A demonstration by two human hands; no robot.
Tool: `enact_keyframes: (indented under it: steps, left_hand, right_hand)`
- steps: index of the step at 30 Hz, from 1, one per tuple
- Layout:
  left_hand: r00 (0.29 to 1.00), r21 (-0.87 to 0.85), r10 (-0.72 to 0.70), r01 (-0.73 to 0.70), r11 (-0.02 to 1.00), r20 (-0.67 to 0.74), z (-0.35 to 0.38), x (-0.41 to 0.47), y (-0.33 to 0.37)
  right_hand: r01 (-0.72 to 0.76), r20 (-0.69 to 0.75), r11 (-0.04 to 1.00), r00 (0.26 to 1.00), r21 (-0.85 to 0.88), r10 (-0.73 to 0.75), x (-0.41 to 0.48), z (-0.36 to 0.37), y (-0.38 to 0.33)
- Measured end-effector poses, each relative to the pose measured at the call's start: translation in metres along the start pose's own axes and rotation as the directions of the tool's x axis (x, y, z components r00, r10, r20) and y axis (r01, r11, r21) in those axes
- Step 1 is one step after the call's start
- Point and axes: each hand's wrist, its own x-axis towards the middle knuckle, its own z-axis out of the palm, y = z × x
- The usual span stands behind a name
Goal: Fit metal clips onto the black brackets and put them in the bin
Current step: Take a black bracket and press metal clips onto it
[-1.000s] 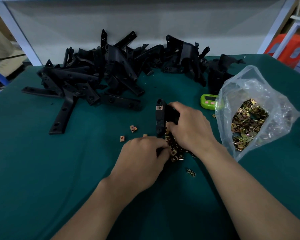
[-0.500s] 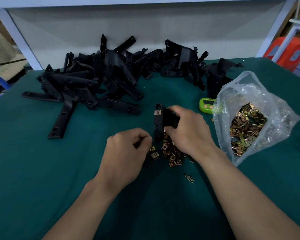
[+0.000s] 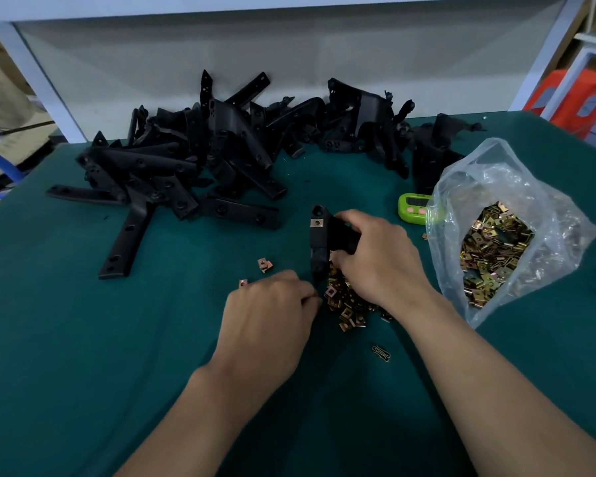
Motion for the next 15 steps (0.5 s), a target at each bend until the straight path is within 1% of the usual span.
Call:
enact_keyframes:
  steps: [2, 3, 4, 5, 7, 8, 10, 15]
  left_hand:
    - [0.997, -0.017, -0.022, 0.021, 1.0, -0.072, 0.002, 0.0, -0.002]
    - [0.99, -0.05, -0.061, 0.055, 0.997, -0.124, 0.001, 0.0, -0.003]
    - [0.982, -0.115, -0.12, 0.104, 0.988, -0.148, -0.001, 0.001, -0.005]
    - [0.974, -0.215, -0.182, 0.151, 0.965, -0.133, -0.002, 0.002, -0.007]
    - [0.964, -0.414, -0.259, 0.213, 0.885, -0.057, -0.002, 0.005, -0.011]
    - [0.961, -0.458, -0.276, 0.23, 0.858, -0.034, -0.002, 0.006, -0.012]
    - [0.957, -0.459, -0.29, 0.25, 0.853, -0.016, -0.001, 0.007, -0.016]
    - [0.949, -0.419, -0.308, 0.253, 0.872, -0.069, -0.003, 0.01, -0.02]
  right_hand:
    - [-0.006, -0.011, 1.0, 1.0, 0.007, 0.006, 0.0, -0.001, 0.0]
    - [-0.006, -0.016, 1.0, 1.0, 0.011, 0.006, 0.0, -0.002, 0.0]
    - [-0.004, -0.018, 1.0, 1.0, 0.016, 0.004, 0.0, -0.002, 0.0]
    - [-0.001, -0.017, 1.0, 1.0, 0.02, 0.001, 0.0, -0.002, 0.0]
    - [0.009, -0.012, 1.0, 1.0, 0.021, -0.008, 0.0, -0.002, 0.0]
    - [0.014, -0.006, 1.0, 1.0, 0.019, -0.014, 0.0, -0.001, 0.0]
    - [0.023, 0.004, 1.0, 1.0, 0.014, -0.023, -0.001, -0.001, 0.0]
    - [0.034, 0.012, 0.999, 0.999, 0.03, -0.034, -0.001, -0.002, 0.0]
